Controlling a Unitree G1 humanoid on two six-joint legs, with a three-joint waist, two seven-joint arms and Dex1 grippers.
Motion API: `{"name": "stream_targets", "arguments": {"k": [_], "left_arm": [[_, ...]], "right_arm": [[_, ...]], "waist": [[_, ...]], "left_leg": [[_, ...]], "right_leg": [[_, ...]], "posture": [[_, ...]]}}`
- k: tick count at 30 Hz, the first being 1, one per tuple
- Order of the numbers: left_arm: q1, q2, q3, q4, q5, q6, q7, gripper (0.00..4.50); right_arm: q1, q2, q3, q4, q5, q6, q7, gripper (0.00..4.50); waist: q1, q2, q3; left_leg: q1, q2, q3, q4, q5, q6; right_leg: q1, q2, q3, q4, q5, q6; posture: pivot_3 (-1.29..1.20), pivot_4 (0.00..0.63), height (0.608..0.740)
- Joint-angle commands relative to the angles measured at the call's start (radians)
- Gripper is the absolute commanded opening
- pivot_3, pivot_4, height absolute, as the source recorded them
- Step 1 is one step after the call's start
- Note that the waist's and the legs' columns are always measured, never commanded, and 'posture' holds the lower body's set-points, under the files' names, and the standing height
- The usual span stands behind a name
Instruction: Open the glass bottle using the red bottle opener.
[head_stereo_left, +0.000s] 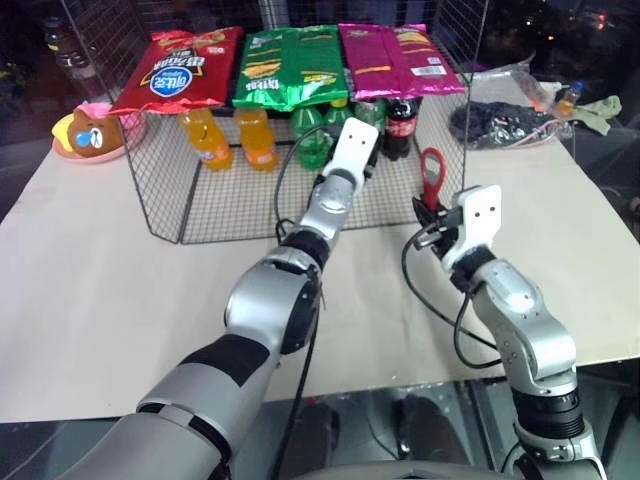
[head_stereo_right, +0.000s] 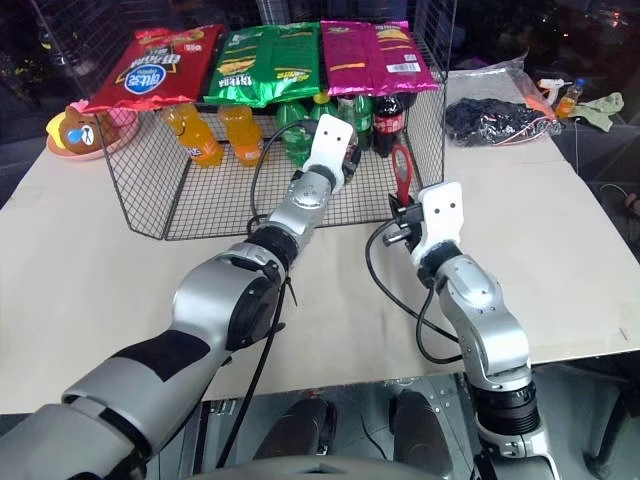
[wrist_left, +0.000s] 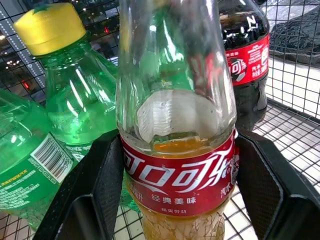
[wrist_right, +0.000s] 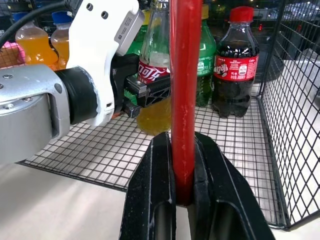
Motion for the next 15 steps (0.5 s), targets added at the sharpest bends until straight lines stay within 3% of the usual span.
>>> {"name": "stream_targets", "arguments": {"k": [1, 11, 15], "left_arm": [[-0.003, 0.003, 0.015, -0.018, -0.012, -0.048, -0.025, 2.64], [0.094, 0.031, 0.000, -0.106, -0.041, -0.257, -0.180, 2.64], [0.198, 0.050, 0.015, -0.210, -0.108, -0.268, -0.332, 2.64]], "right_arm": [[0.007, -0.003, -0.005, -0.054, -0.003, -0.018, 0.006, 0.00], [-0.012, 0.005, 0.002, -0.026, -0.007, -0.035, 0.018, 0.00], [-0.019, 0.009, 0.001, -0.013, -0.009, -0.042, 0.025, 0.00]], "waist": [[0.000, 0.000, 0.000], [-0.001, 0.000, 0.000], [-0.002, 0.000, 0.000]], "left_leg": [[0.000, 0.000, 0.000, 0.000, 0.000, 0.000], [-0.001, 0.000, 0.001, 0.000, 0.000, 0.000], [-0.001, 0.000, 0.002, 0.000, 0.000, 0.000]], "right_leg": [[0.000, 0.000, 0.000, 0.000, 0.000, 0.000], [-0.002, 0.000, 0.002, 0.001, 0.000, 0.000], [-0.002, 0.000, 0.002, 0.002, 0.000, 0.000]], "posture": [[0.00, 0.150, 0.740], [0.00, 0.150, 0.740], [0.00, 0.150, 0.740]]}}
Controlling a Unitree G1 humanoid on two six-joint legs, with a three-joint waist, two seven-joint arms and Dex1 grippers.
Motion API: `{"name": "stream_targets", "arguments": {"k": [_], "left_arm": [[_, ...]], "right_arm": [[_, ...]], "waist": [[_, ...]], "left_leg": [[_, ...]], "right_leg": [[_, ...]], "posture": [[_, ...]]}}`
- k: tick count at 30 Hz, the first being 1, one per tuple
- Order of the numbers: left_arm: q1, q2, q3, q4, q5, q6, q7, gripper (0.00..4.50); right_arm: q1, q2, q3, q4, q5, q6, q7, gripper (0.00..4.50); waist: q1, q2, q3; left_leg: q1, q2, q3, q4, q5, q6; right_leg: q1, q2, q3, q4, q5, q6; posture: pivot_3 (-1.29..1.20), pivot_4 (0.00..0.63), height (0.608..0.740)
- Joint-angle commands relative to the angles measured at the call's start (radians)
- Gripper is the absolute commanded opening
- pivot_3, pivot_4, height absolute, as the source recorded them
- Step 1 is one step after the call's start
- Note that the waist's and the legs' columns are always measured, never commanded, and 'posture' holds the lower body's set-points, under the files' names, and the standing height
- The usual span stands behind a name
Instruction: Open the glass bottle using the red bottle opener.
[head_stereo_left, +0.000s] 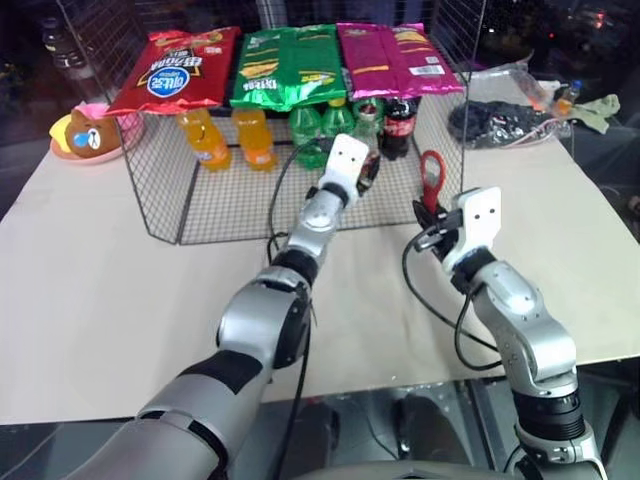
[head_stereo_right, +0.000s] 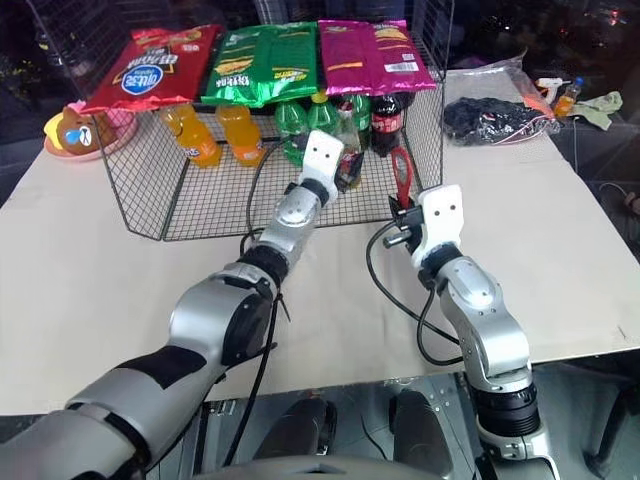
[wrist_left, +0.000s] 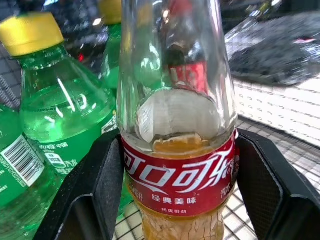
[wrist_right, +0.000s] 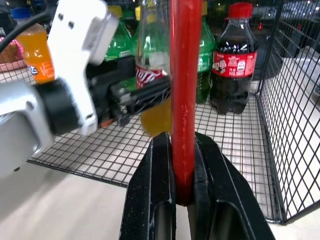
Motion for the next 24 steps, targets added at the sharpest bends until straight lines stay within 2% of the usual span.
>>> {"name": "stream_targets", "arguments": {"k": [1, 4, 9, 15, 20, 24], "left_arm": [[0.070, 0.024, -0.003, -0.156, -0.061, -0.035, -0.142, 2.64], [0.161, 0.054, -0.019, -0.331, -0.100, 0.024, -0.238, 2.64], [0.404, 0.170, -0.051, -0.926, -0.252, 0.413, -0.441, 2.64], [0.579, 0.305, -0.066, -1.329, -0.337, 0.728, -0.523, 2.64], [0.675, 0.345, -0.049, -1.497, -0.423, 0.817, -0.550, 2.64], [0.768, 0.388, -0.069, -1.557, -0.393, 0.811, -0.548, 2.64]], "right_arm": [[-0.023, 0.007, -0.001, -0.016, 0.000, -0.027, 0.009, 0.00], [-0.029, 0.007, -0.001, -0.006, 0.002, -0.030, 0.020, 0.00], [-0.034, -0.002, -0.014, 0.020, 0.011, -0.040, 0.048, 0.00], [-0.059, -0.007, -0.018, 0.056, 0.017, -0.054, 0.080, 0.00], [-0.084, -0.005, -0.017, 0.081, 0.021, -0.062, 0.100, 0.00], [-0.102, -0.007, -0.020, 0.071, 0.038, -0.050, 0.120, 0.00]], "waist": [[0.000, 0.000, 0.000], [-0.002, 0.000, 0.000], [-0.014, 0.000, 0.000], [-0.005, 0.000, 0.000], [-0.001, 0.000, 0.000], [-0.002, 0.001, 0.000]], "left_leg": [[0.000, 0.000, 0.000, 0.000, 0.000, 0.000], [0.000, 0.000, 0.001, 0.000, 0.000, 0.000], [0.000, 0.003, 0.002, 0.000, 0.000, 0.000], [-0.001, 0.005, 0.003, 0.001, 0.000, 0.000], [-0.001, 0.006, 0.003, 0.000, 0.000, 0.000], [-0.001, 0.006, 0.004, 0.000, 0.000, 0.000]], "right_leg": [[0.000, 0.000, 0.000, 0.000, 0.000, 0.000], [0.000, 0.000, 0.001, 0.001, 0.000, 0.000], [-0.002, 0.001, 0.003, 0.002, 0.000, 0.000], [-0.003, 0.001, 0.004, 0.003, 0.000, 0.000], [-0.004, 0.001, 0.004, 0.003, 0.000, 0.000], [-0.003, 0.001, 0.005, 0.003, 0.000, 0.000]], "posture": [[0.00, 0.150, 0.740], [0.00, 0.150, 0.740], [0.00, 0.150, 0.740], [0.00, 0.150, 0.740], [0.00, 0.150, 0.740], [0.00, 0.150, 0.740]]}}
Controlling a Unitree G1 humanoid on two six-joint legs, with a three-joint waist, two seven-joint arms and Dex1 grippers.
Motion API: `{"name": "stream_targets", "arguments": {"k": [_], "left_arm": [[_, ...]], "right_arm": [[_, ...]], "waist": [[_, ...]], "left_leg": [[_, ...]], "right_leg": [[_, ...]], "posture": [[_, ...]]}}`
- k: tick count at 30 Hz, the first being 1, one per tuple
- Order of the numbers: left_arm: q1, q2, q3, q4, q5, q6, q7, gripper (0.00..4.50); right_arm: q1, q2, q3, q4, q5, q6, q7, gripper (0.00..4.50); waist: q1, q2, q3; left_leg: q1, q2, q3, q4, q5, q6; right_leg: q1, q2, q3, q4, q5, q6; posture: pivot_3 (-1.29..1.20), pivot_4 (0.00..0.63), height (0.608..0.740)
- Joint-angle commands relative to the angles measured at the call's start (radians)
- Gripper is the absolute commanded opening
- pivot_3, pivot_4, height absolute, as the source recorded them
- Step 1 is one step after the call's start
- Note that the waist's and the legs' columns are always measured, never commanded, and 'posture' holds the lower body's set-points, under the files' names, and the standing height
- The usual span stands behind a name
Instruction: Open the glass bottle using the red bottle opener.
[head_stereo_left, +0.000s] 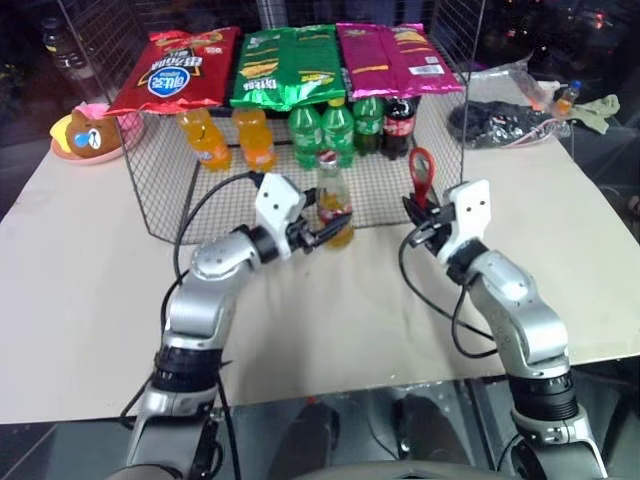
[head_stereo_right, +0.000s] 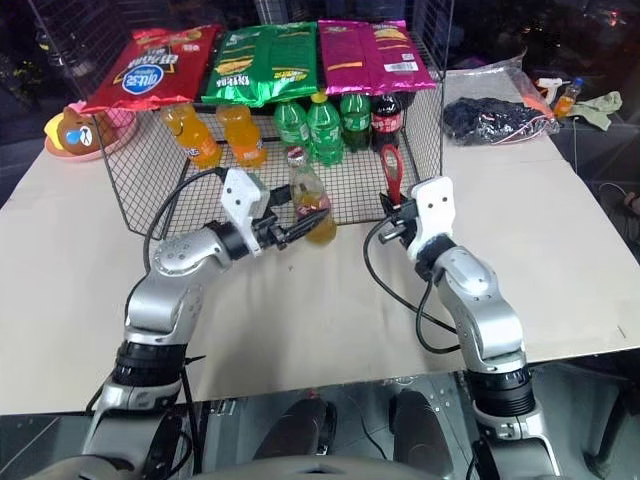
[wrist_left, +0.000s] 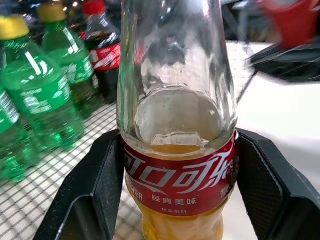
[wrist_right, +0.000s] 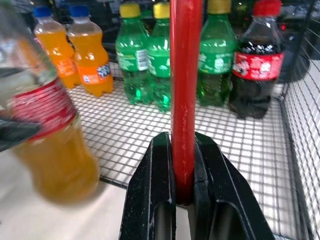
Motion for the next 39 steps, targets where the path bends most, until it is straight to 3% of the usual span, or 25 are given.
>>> {"name": "stream_targets", "arguments": {"k": [1, 13, 17, 26, 39], "left_arm": [[0.041, 0.024, 0.007, -0.081, -0.004, -0.024, 0.004, 2.64], [0.125, 0.002, 0.005, -0.067, -0.004, -0.080, 0.052, 2.64], [0.122, -0.014, 0.018, -0.071, -0.023, -0.081, 0.067, 4.45], [0.127, -0.103, 0.094, -0.127, -0.165, -0.176, 0.075, 4.45], [0.124, -0.092, 0.046, -0.018, -0.100, -0.309, 0.025, 4.45]], "right_arm": [[-0.024, -0.005, -0.012, -0.041, 0.026, -0.013, 0.023, 0.00], [-0.023, -0.035, 0.001, -0.064, 0.037, 0.003, 0.054, 0.00], [-0.024, -0.040, 0.004, -0.060, 0.034, 0.004, 0.062, 0.00], [-0.022, -0.050, 0.006, -0.056, 0.036, 0.009, 0.066, 0.00], [-0.039, -0.052, 0.005, -0.034, 0.038, 0.015, 0.078, 0.00]], "waist": [[-0.001, 0.000, 0.000], [0.001, 0.000, 0.000], [0.001, 0.000, 0.000], [0.002, 0.000, 0.000], [0.003, 0.000, 0.000]], "left_leg": [[0.000, 0.000, 0.000, 0.000, 0.000, 0.000], [0.001, 0.001, 0.001, -0.001, 0.000, 0.000], [0.001, 0.001, 0.001, -0.001, 0.000, 0.000], [0.001, 0.001, 0.002, -0.001, 0.000, 0.000], [0.001, 0.001, 0.002, -0.001, 0.000, 0.000]], "right_leg": [[0.000, 0.000, 0.000, 0.000, 0.000, 0.000], [0.000, 0.000, 0.001, 0.000, 0.000, 0.000], [0.000, 0.000, 0.001, 0.000, 0.000, 0.000], [0.000, 0.000, 0.001, 0.000, 0.000, 0.000], [0.000, 0.000, 0.002, 0.000, 0.000, 0.000]], "posture": [[0.00, 0.150, 0.740], [0.00, 0.150, 0.740], [0.00, 0.150, 0.740], [0.00, 0.150, 0.740], [0.00, 0.150, 0.740]]}}
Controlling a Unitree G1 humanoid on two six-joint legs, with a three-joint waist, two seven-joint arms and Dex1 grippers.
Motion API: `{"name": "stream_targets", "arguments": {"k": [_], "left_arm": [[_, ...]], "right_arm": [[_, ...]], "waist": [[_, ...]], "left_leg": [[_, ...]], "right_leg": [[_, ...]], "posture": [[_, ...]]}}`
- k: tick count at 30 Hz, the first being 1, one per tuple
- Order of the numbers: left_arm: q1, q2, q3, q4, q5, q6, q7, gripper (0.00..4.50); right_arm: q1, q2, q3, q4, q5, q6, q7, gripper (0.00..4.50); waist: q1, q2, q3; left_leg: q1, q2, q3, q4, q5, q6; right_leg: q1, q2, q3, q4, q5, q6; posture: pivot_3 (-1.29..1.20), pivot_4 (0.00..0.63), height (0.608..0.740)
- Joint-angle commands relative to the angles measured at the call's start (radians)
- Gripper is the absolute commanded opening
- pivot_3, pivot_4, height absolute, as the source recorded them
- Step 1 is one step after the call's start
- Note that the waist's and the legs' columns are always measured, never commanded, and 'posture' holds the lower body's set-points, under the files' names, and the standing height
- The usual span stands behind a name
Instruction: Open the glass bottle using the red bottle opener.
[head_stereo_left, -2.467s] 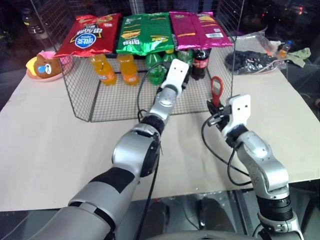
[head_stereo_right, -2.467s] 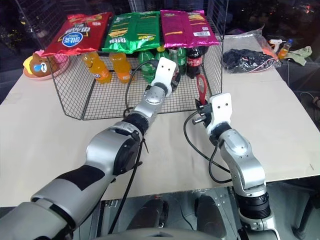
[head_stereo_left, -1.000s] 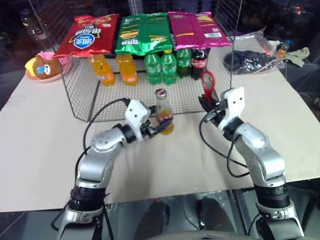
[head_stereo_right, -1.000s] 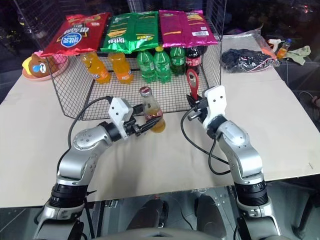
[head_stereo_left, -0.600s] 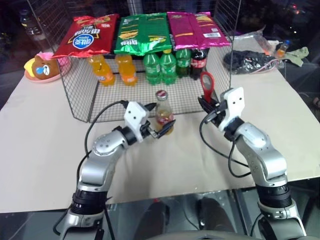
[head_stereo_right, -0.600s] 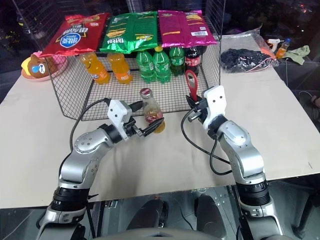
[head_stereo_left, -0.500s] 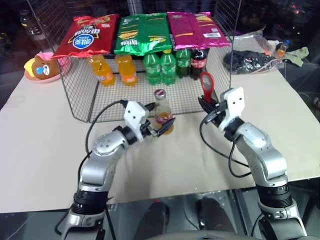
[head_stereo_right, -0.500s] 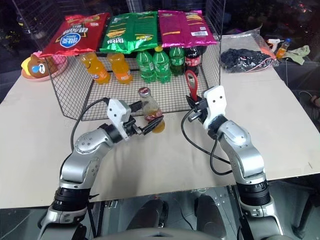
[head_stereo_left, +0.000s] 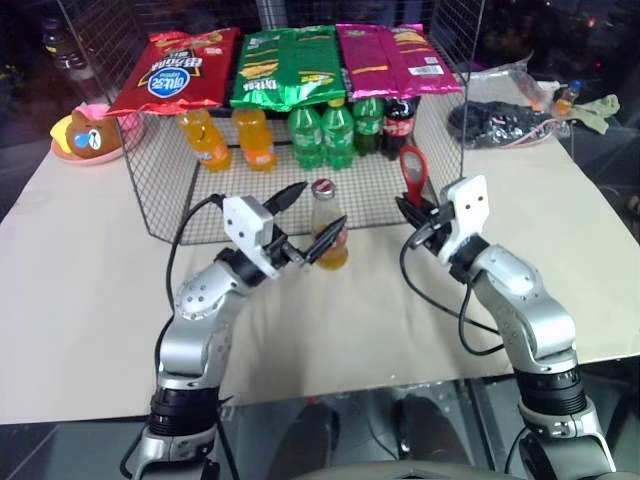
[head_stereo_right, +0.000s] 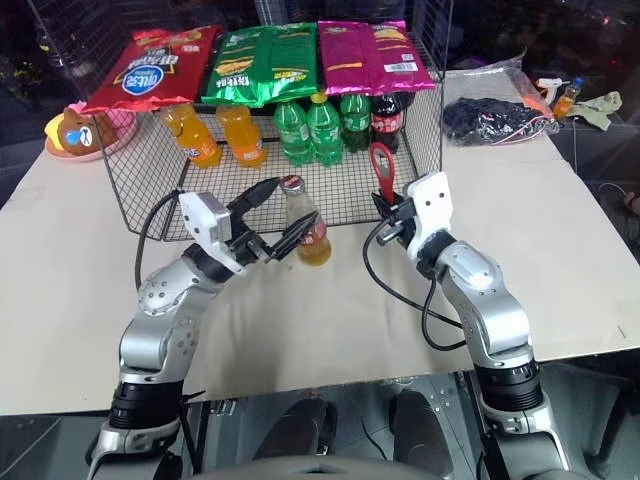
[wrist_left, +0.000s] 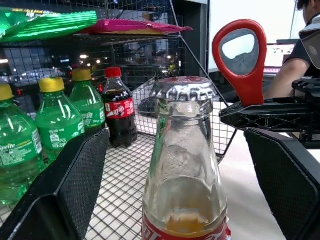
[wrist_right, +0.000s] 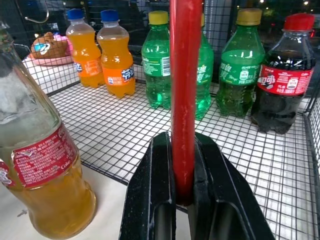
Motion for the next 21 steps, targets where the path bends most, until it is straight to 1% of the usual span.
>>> {"name": "stream_targets", "arguments": {"k": [1, 10, 13, 15, 17, 19, 21], "left_arm": [[-0.028, -0.007, -0.011, 0.032, 0.008, -0.050, -0.010, 4.45], [-0.051, -0.033, -0.016, 0.079, -0.011, -0.068, -0.022, 4.45], [-0.051, -0.039, -0.015, 0.080, -0.018, -0.065, -0.026, 3.69], [-0.051, -0.040, -0.017, 0.081, -0.020, -0.062, -0.028, 2.63], [-0.051, -0.040, -0.019, 0.083, -0.020, -0.059, -0.027, 1.93], [-0.044, -0.036, -0.027, 0.086, -0.016, -0.053, -0.026, 1.45], [-0.035, -0.031, -0.037, 0.085, -0.012, -0.047, -0.026, 1.23]], "right_arm": [[-0.022, -0.001, -0.003, -0.028, 0.009, -0.003, 0.005, 0.00], [-0.011, -0.004, -0.006, -0.039, 0.004, -0.001, -0.002, 0.00], [-0.009, -0.004, -0.003, -0.039, -0.001, -0.002, -0.004, 0.00], [-0.010, -0.003, -0.001, -0.039, -0.002, -0.002, -0.005, 0.00], [-0.011, -0.003, 0.000, -0.038, -0.003, -0.002, -0.005, 0.00], [-0.012, -0.004, 0.002, -0.040, -0.004, -0.001, -0.005, 0.00], [-0.015, -0.006, 0.004, -0.040, -0.008, -0.003, -0.004, 0.00]], "waist": [[0.000, 0.000, 0.000], [-0.001, 0.000, 0.000], [0.000, 0.000, 0.000], [-0.001, 0.000, 0.000], [0.000, 0.000, 0.000], [0.001, 0.000, 0.000], [0.002, 0.000, 0.000]], "left_leg": [[0.000, 0.000, 0.000, 0.000, 0.000, 0.000], [0.000, 0.000, 0.000, 0.000, 0.000, 0.000], [0.000, 0.000, 0.000, 0.000, 0.000, 0.000], [0.000, 0.000, 0.000, 0.000, 0.000, 0.000], [0.000, 0.000, 0.000, 0.000, 0.000, 0.000], [0.001, 0.000, 0.000, 0.000, 0.000, 0.000], [0.002, 0.000, 0.000, 0.000, 0.000, 0.000]], "right_leg": [[0.000, 0.000, 0.000, 0.000, 0.000, 0.000], [0.000, 0.000, 0.000, 0.000, 0.000, 0.000], [0.000, 0.000, 0.000, 0.000, 0.000, 0.000], [0.000, 0.000, 0.000, 0.000, 0.000, 0.000], [0.000, 0.000, 0.000, 0.000, 0.000, 0.000], [0.001, 0.000, 0.000, 0.000, 0.000, 0.000], [0.003, 0.000, 0.000, -0.001, 0.000, 0.000]], "posture": [[0.00, 0.150, 0.740], [0.00, 0.150, 0.740], [0.00, 0.150, 0.740], [0.00, 0.150, 0.740], [0.00, 0.150, 0.740], [0.00, 0.150, 0.740], [0.00, 0.150, 0.740]]}}
